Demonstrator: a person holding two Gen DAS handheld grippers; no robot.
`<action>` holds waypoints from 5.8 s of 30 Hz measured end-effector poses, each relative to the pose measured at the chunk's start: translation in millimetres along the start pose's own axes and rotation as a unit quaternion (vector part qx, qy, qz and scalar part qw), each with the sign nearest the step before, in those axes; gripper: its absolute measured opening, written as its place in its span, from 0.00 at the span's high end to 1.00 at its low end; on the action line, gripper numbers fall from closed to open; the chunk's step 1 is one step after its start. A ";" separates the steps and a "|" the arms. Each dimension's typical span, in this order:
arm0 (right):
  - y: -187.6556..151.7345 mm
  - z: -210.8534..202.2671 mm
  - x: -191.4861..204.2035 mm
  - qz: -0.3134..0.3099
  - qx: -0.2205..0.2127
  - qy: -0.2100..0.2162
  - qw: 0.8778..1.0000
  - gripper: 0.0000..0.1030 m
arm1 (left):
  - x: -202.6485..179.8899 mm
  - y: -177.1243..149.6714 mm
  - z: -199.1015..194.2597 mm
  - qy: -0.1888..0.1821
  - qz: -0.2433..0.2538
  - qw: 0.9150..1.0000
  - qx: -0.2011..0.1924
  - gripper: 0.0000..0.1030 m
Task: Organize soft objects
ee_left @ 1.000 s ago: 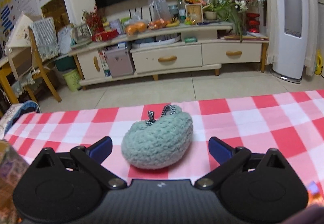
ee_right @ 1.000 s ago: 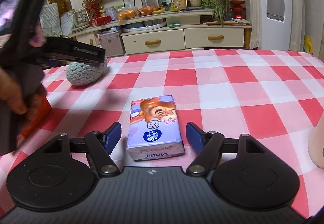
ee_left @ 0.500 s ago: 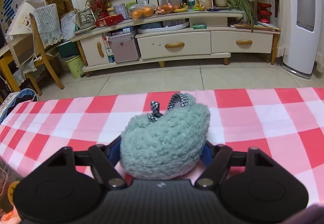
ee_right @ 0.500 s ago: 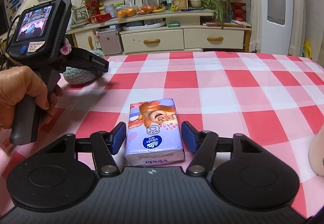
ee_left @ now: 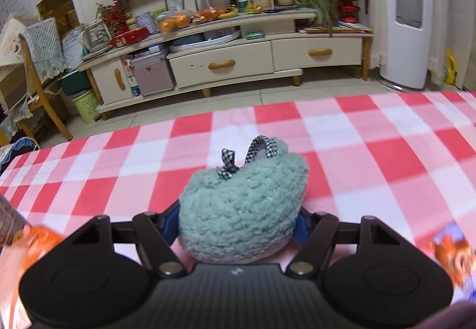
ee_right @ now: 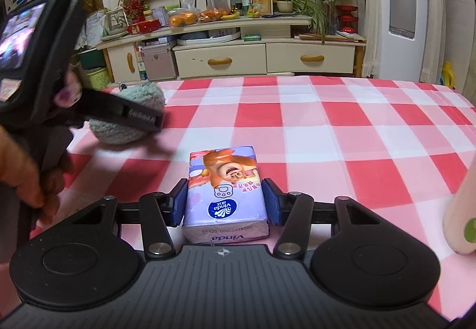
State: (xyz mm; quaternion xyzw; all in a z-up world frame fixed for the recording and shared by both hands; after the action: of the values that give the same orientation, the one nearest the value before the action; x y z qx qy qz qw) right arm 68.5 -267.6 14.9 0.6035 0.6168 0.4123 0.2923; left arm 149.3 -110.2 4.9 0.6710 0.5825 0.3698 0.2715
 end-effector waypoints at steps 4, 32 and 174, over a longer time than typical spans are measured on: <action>-4.8 -9.3 -5.1 0.000 -0.001 -0.005 1.000 0.36 | -2.2 -12.5 -18.6 -0.013 0.012 1.000 0.000 0.32; -66.2 -108.9 24.2 0.014 0.013 -0.039 0.999 0.37 | 18.5 -124.3 -163.5 -0.089 0.034 0.995 -0.010 0.32; 21.4 -183.3 272.2 -0.001 -0.027 0.090 0.996 0.03 | 296.8 -100.8 -267.9 0.032 -0.138 0.987 -0.080 0.01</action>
State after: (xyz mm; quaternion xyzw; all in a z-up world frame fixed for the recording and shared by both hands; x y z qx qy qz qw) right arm -105.4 -29.4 160.3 0.5553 0.6294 0.4815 0.2523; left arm -112.7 181.1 133.3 0.5480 0.6462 0.3962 0.3538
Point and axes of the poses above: each gripper's, at about its wrist camera, not at the fingertips, and z roughly the way its jaws point, x to its left, y to its top, the point moved 2 cm from there along z, roughly the way its jaws point, and after that the axes turned 6 degrees about -x, right-handed, at the moved point
